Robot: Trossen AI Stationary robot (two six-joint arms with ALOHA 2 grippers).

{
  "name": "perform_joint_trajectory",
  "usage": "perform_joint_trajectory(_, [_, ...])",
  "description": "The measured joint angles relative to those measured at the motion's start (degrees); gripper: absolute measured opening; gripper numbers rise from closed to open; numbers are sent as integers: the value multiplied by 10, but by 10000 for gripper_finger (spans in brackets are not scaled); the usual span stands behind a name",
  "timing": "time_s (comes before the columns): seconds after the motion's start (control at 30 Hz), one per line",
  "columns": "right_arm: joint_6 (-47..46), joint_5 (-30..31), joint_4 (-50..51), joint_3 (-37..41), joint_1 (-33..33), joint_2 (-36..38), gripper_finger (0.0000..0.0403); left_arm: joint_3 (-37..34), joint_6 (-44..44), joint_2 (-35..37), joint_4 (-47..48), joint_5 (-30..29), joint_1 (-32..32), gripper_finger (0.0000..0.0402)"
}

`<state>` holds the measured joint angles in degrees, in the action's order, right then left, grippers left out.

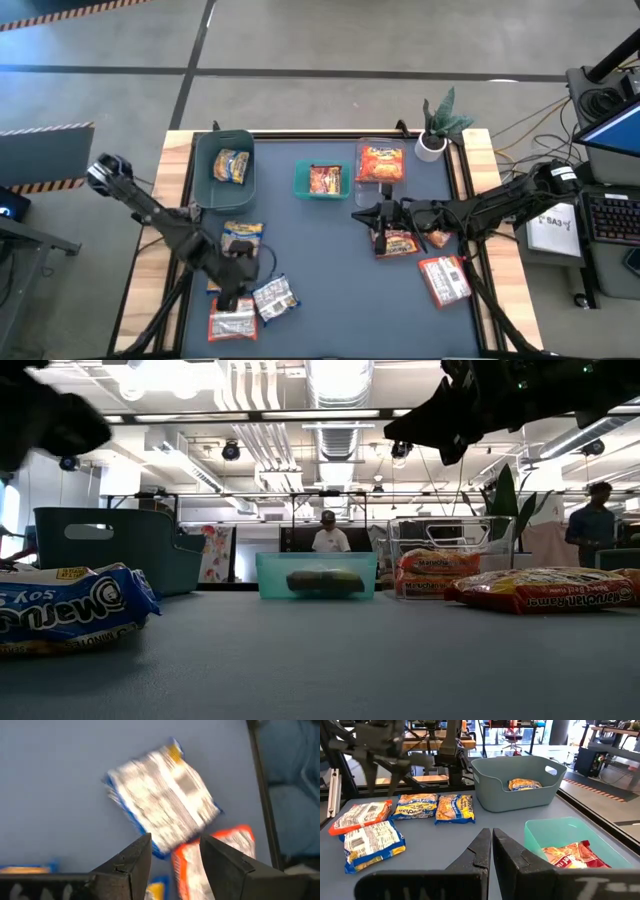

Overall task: Sort Maruchan noodles
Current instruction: Put the blue noodle pack into the dark blue bin

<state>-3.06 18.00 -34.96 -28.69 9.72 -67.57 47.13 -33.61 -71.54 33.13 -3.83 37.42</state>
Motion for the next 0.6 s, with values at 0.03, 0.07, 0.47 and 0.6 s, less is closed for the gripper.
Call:
perform_joint_trajectory(0.03, [0,0,0,0,0,0,9,0,-8,-9,-1,1,12,151])
perform_joint_trajectory(0.07, [-1,0,-1,0,0,0,9,0,-18,-18,0,1,22,151])
perform_joint_trajectory(0.47, [-35,0,-1,0,0,0,9,0,-46,-117,-48,-32,57,151])
perform_joint_trajectory(0.6, [-49,-7,-1,0,3,0,9,0,-15,-127,-71,-59,56,151])
